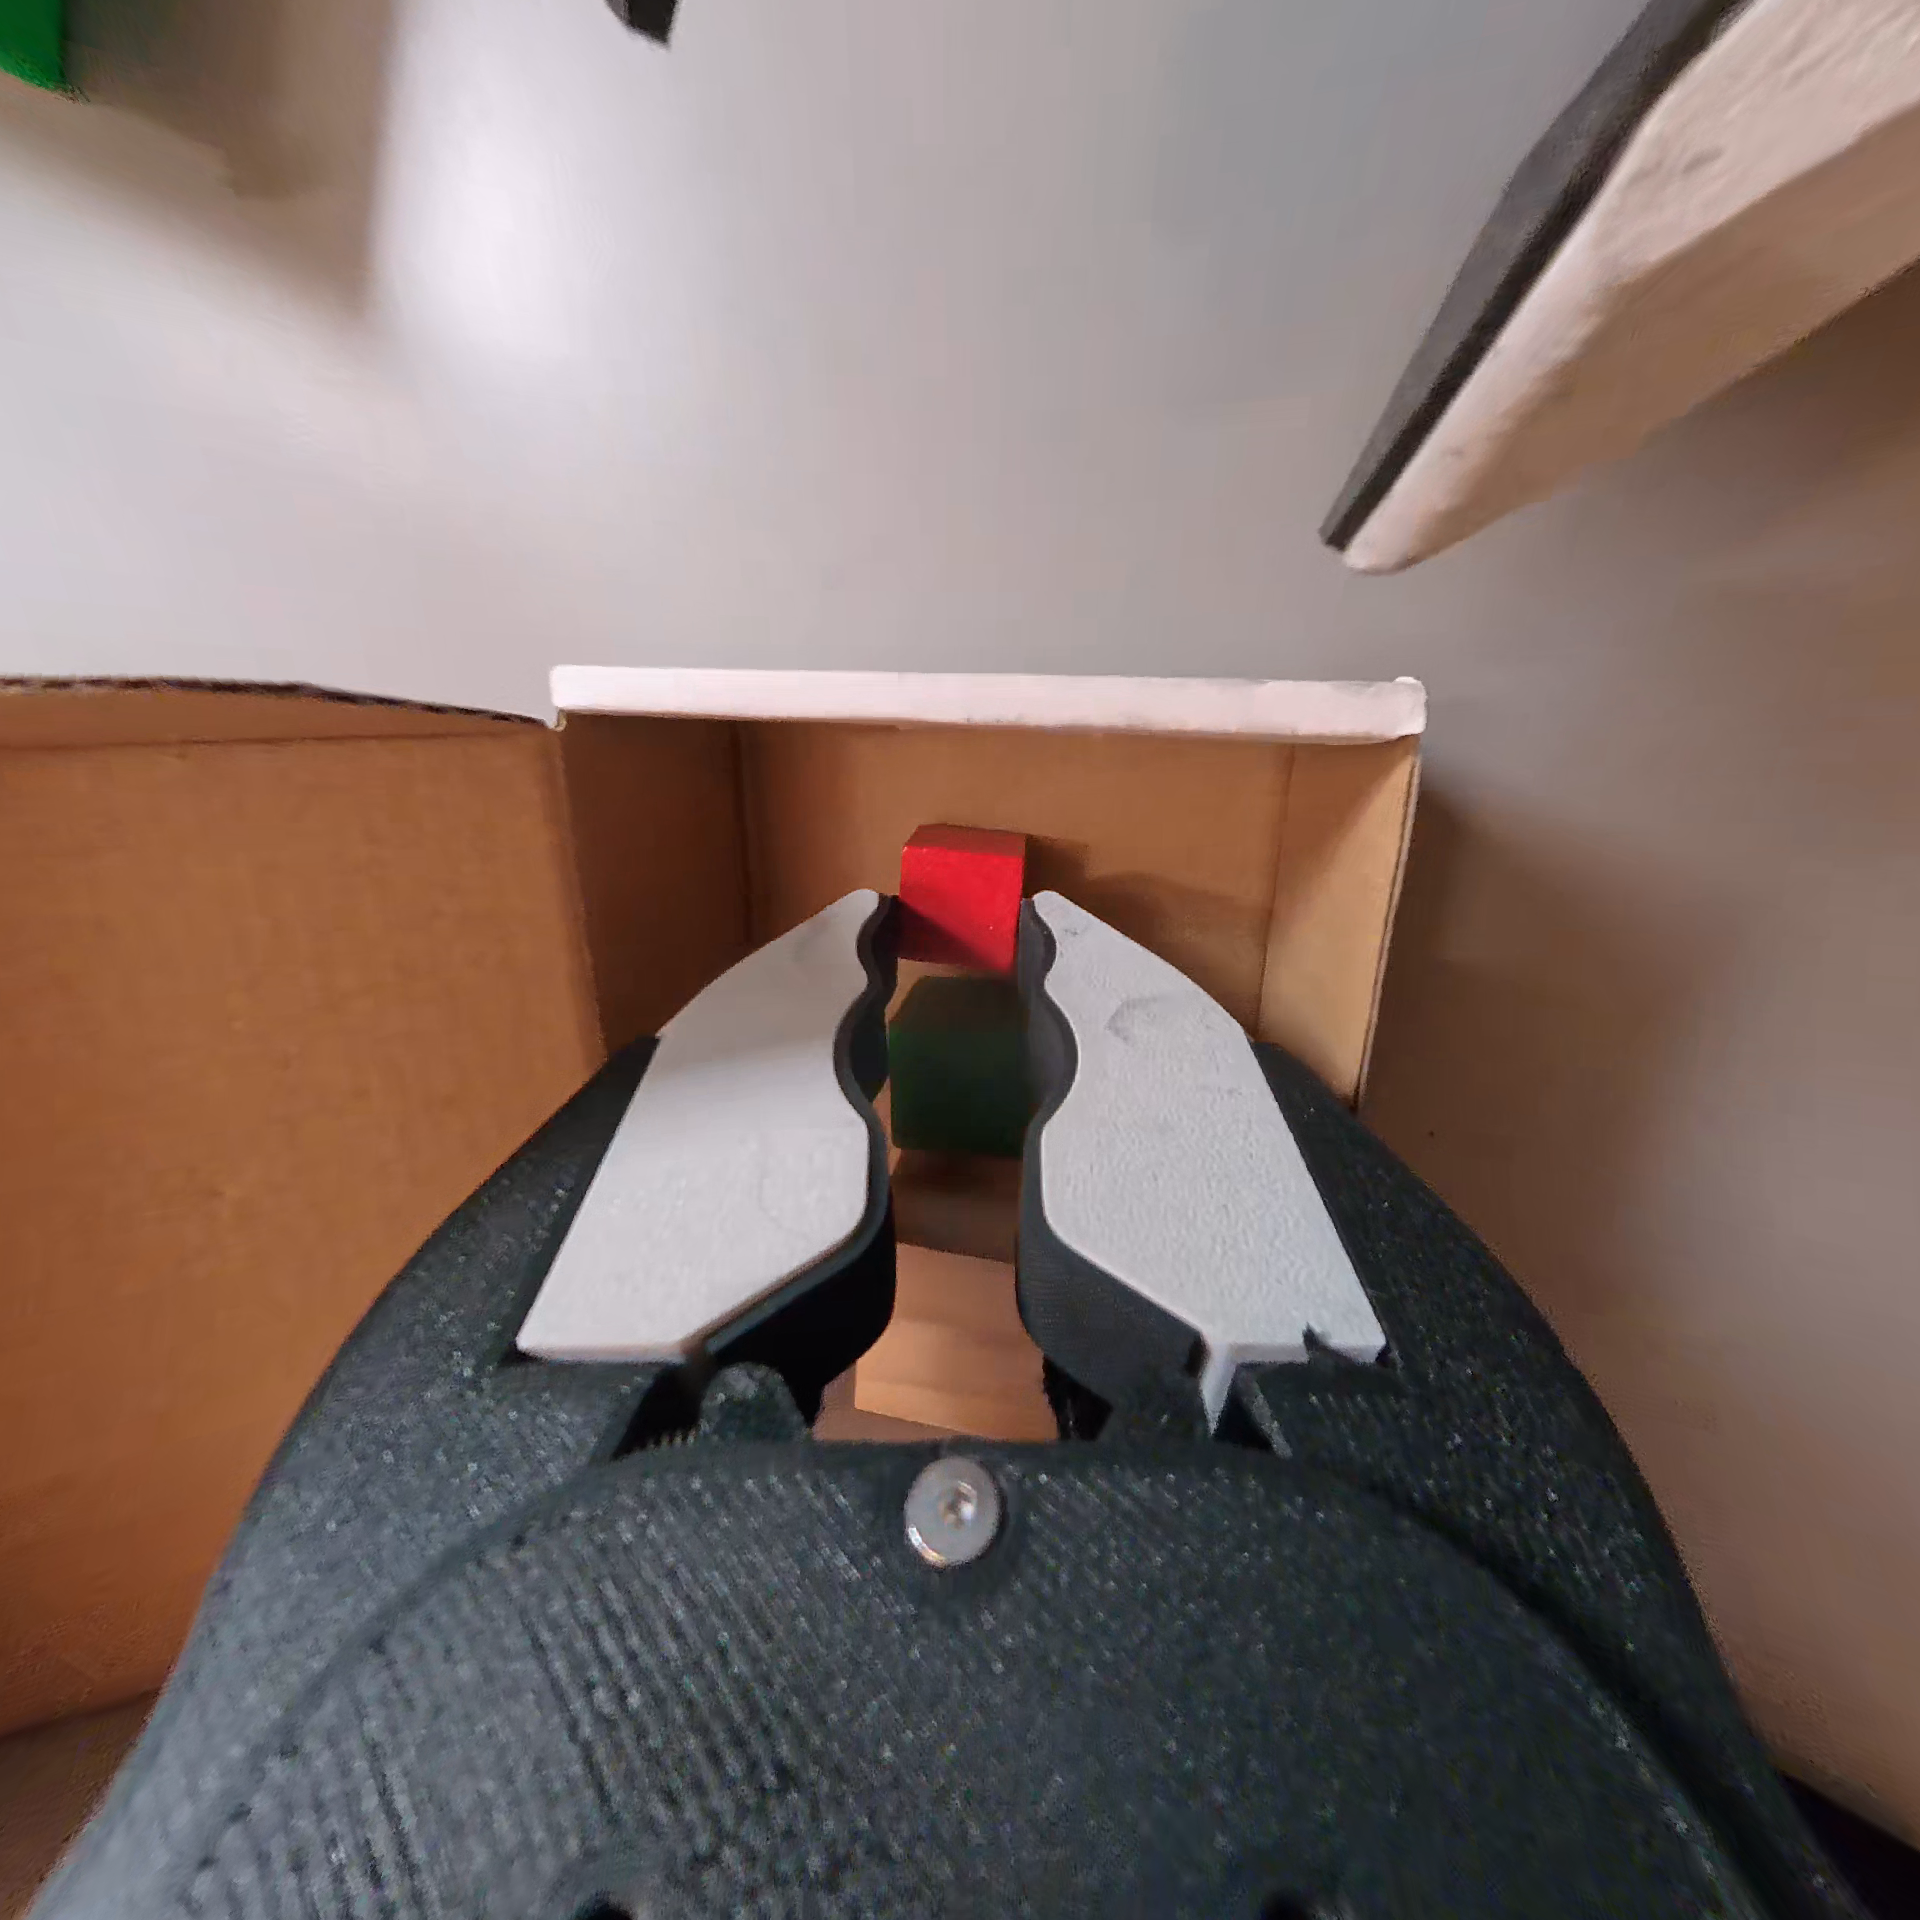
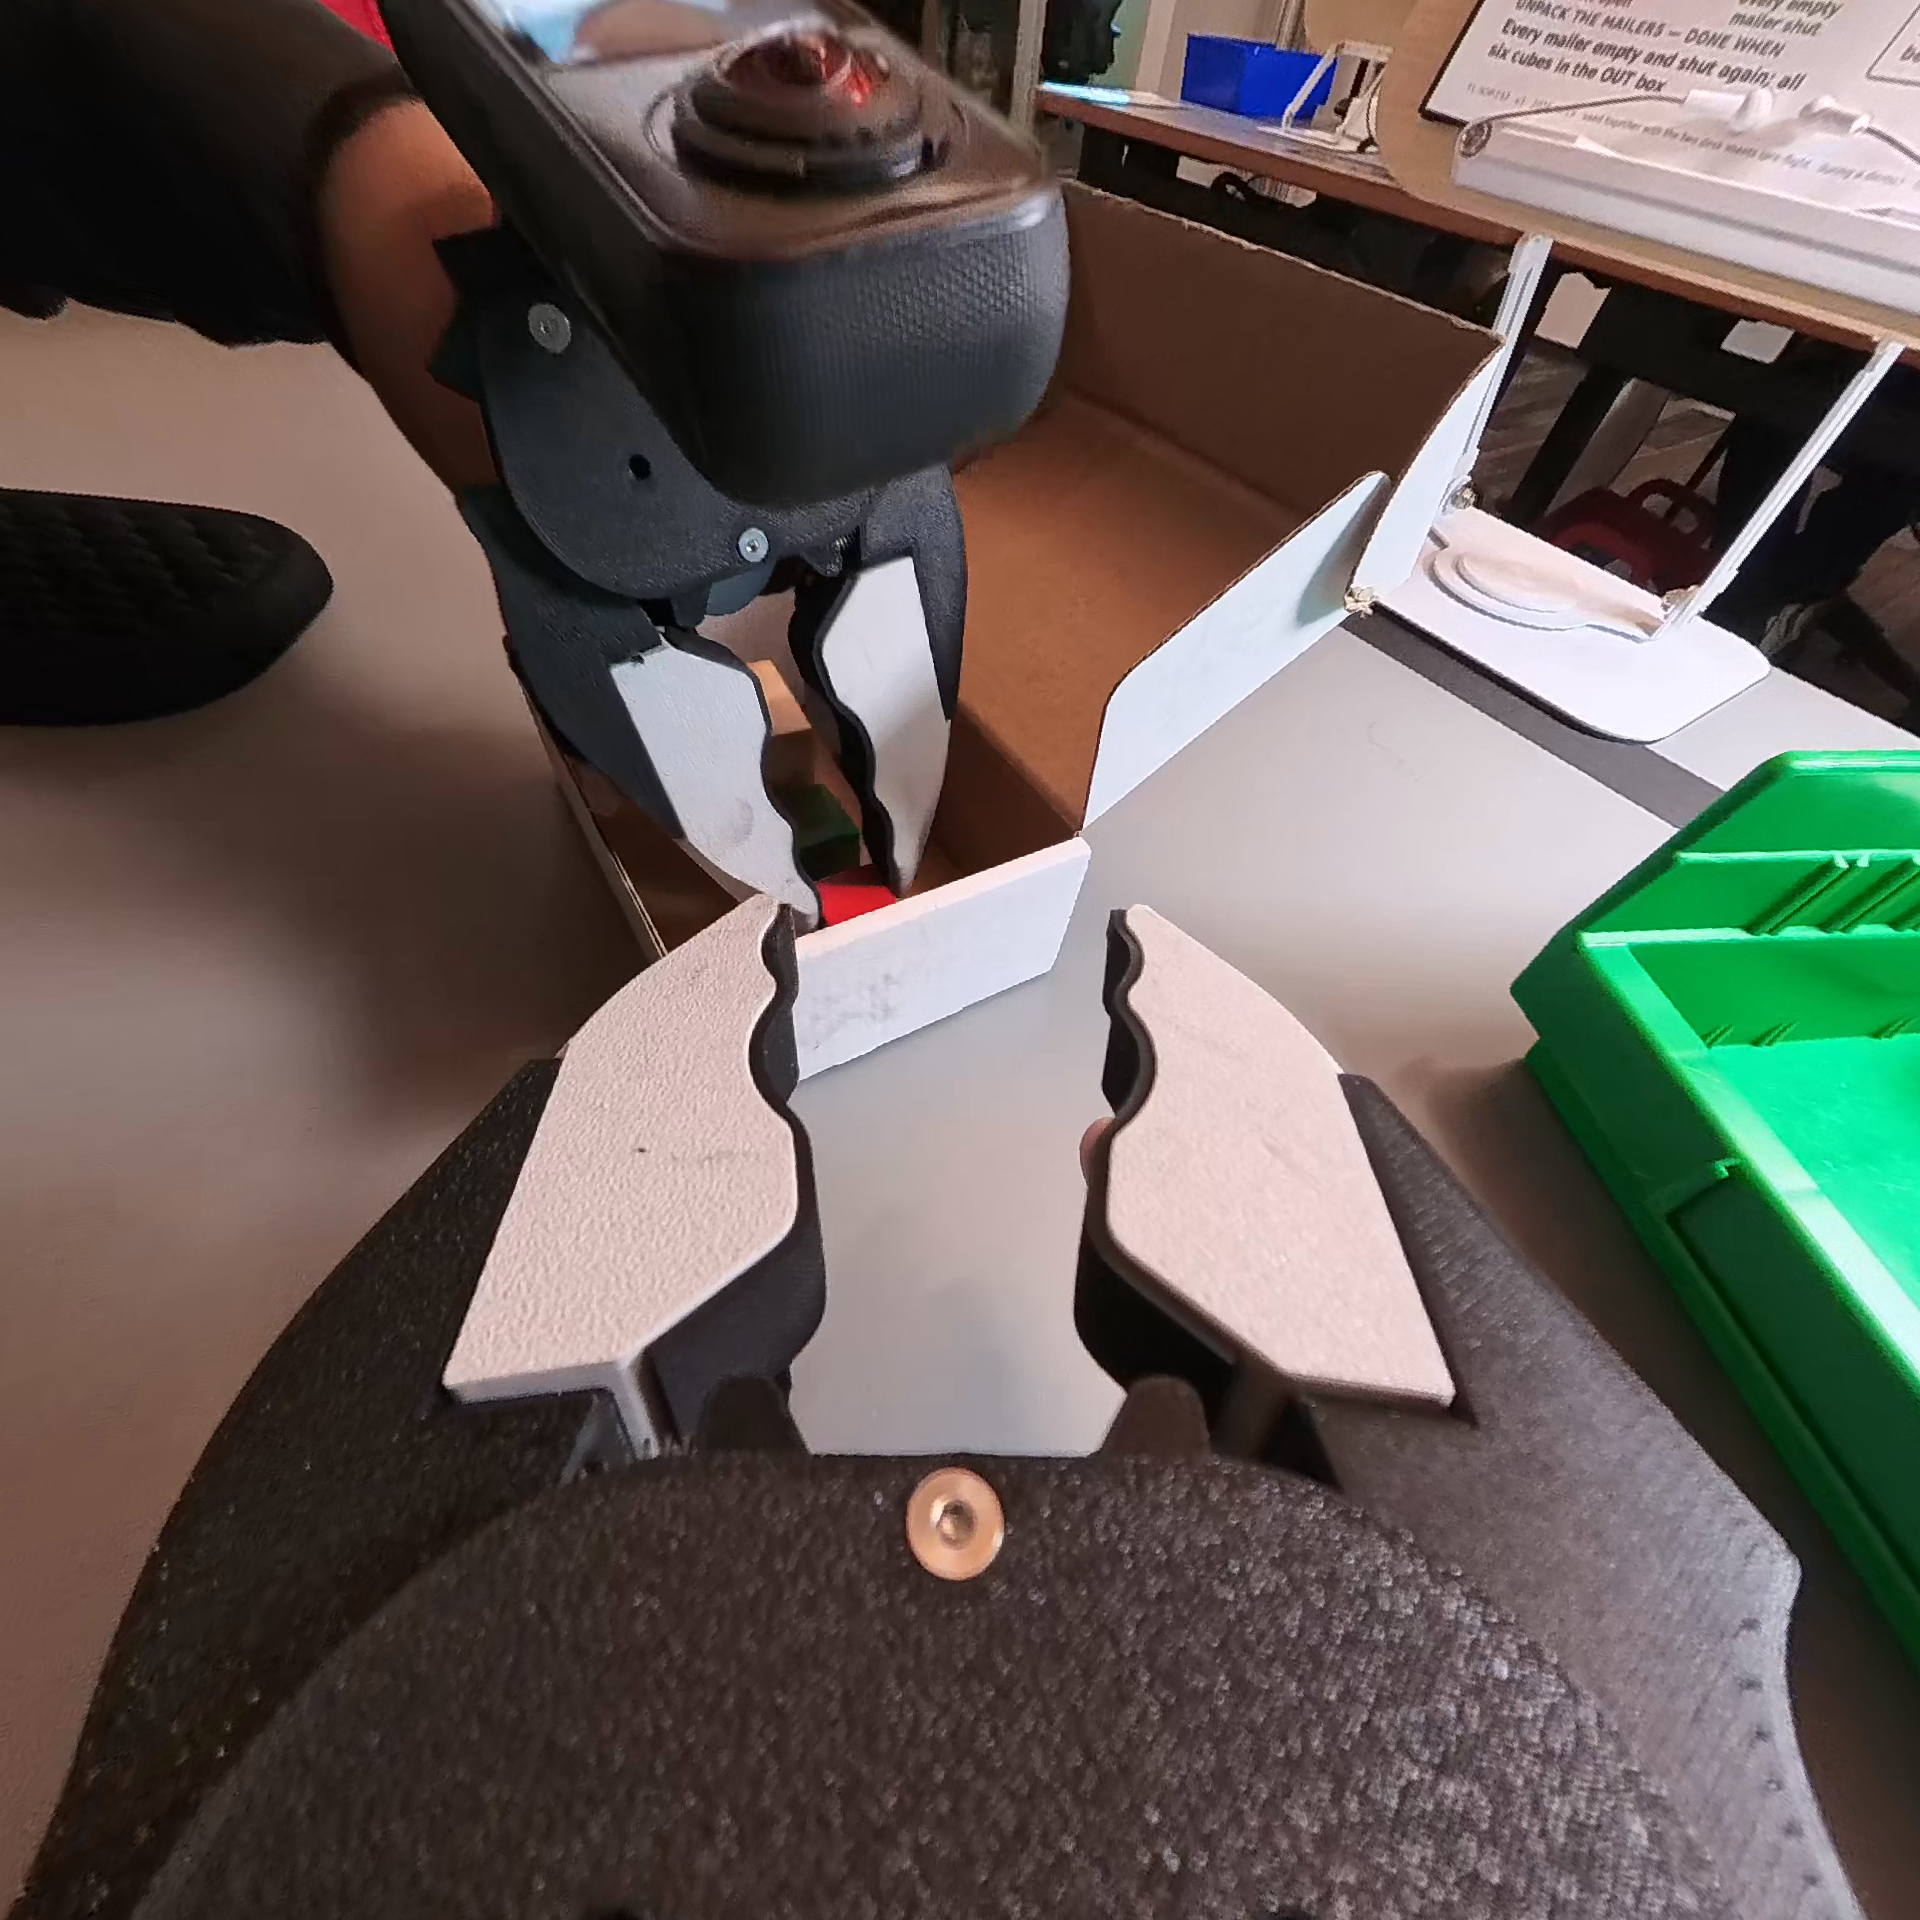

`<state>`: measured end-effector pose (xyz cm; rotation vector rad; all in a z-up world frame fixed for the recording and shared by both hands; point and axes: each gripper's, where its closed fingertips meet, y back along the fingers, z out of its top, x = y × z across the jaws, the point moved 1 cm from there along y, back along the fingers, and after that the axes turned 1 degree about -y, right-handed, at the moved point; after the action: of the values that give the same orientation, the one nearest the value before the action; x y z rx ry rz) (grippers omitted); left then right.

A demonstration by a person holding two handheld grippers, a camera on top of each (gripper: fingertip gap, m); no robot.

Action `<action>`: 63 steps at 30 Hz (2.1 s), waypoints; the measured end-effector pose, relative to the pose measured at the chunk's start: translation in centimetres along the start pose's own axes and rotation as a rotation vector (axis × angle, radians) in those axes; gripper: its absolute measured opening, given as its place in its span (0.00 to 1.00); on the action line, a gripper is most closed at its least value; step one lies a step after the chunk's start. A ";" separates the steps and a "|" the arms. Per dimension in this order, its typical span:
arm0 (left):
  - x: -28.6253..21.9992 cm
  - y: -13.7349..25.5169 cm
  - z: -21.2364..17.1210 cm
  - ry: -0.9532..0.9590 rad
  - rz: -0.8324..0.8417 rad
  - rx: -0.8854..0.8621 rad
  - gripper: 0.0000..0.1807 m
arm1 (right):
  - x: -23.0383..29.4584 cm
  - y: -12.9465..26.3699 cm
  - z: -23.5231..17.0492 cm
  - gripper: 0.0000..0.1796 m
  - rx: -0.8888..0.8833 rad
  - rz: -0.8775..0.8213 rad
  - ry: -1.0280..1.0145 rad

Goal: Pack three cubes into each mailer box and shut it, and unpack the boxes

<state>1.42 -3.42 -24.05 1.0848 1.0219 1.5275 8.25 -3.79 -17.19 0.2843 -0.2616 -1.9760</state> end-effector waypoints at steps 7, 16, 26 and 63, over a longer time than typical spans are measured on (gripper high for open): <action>0.2 1.0 -0.1 0.034 0.002 -0.047 0.16 | -0.1 0.1 0.1 0.32 -0.005 -0.002 -0.005; 4.6 12.3 -3.5 0.359 0.216 -0.515 0.15 | -1.2 -0.7 0.0 0.28 0.004 -0.045 -0.068; 7.8 11.9 -9.7 0.728 0.225 -0.684 0.19 | -4.4 -4.4 4.0 0.23 0.118 -0.083 -0.205; -4.2 13.2 -10.1 0.165 0.216 -0.753 0.34 | 4.4 2.0 2.0 0.42 0.257 0.149 0.424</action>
<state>-10.74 -10.95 -14.64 0.5463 0.3575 1.9703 7.59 -8.51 -15.05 0.8142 -0.2525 -1.6872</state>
